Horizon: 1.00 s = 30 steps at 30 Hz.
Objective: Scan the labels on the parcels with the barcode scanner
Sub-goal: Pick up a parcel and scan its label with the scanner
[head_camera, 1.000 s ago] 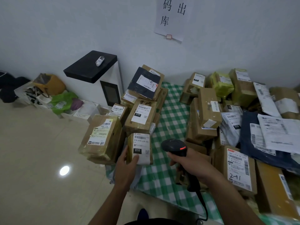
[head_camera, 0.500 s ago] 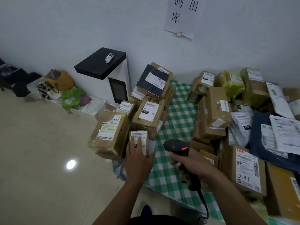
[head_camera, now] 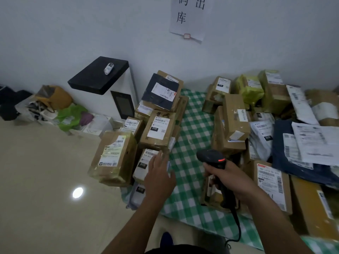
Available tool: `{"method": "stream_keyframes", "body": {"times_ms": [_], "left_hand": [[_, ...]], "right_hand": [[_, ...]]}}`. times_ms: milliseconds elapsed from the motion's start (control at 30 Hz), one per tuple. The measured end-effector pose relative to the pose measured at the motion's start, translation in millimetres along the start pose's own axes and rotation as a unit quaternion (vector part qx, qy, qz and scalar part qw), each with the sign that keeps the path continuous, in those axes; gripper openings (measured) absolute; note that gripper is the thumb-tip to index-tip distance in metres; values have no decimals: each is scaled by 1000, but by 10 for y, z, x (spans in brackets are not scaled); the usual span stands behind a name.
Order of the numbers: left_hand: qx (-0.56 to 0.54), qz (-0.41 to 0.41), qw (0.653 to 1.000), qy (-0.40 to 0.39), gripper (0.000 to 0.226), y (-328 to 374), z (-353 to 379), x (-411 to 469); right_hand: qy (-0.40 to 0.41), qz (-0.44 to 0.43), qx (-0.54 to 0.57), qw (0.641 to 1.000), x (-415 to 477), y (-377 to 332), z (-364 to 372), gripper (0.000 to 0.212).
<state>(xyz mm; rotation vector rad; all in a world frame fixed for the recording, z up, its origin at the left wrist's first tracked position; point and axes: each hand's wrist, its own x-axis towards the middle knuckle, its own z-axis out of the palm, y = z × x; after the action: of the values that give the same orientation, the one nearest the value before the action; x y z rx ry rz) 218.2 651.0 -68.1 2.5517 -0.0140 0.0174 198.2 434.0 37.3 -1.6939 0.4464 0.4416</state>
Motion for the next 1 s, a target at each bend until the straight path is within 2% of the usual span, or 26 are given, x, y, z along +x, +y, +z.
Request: {"method": "stream_keyframes", "body": {"times_ms": [67,233,367,467,567,633,700,767,833,1000], "left_hand": [[-61,31,998,-18,53,330,-7,202],[-123,81,985,-86,45,1225,164,834],[-101,150,972,-147,37,1879,389,1213],[-111,151,965,-185,60,2168,593,1438],[25,208,953,-219,77,2457,815,1650],[60,164,957,-231,84,2586,938,1773],[29,89,966,-242,96,2635,1017,1812],[-19,37,973,-227,99,2619,1051,1803],[-92,1,975,-204,91,2597,1027,1769],[-282,-38,942,-175,84,2421,1009,1695]], "right_hand": [[24,-8,25,999,-21,-68,-171,20],[76,-19,60,995,-20,-178,-647,17],[109,-9,80,991,18,-157,-985,18],[122,-3,91,988,53,-109,-1144,23],[136,12,97,986,103,-108,-1281,26],[150,12,108,983,119,-107,-1370,28],[159,13,110,981,122,-112,-1450,24],[167,13,114,979,123,-109,-1512,21],[168,13,125,978,127,-101,-1551,23],[158,4,143,977,108,-133,-1526,22]]}}
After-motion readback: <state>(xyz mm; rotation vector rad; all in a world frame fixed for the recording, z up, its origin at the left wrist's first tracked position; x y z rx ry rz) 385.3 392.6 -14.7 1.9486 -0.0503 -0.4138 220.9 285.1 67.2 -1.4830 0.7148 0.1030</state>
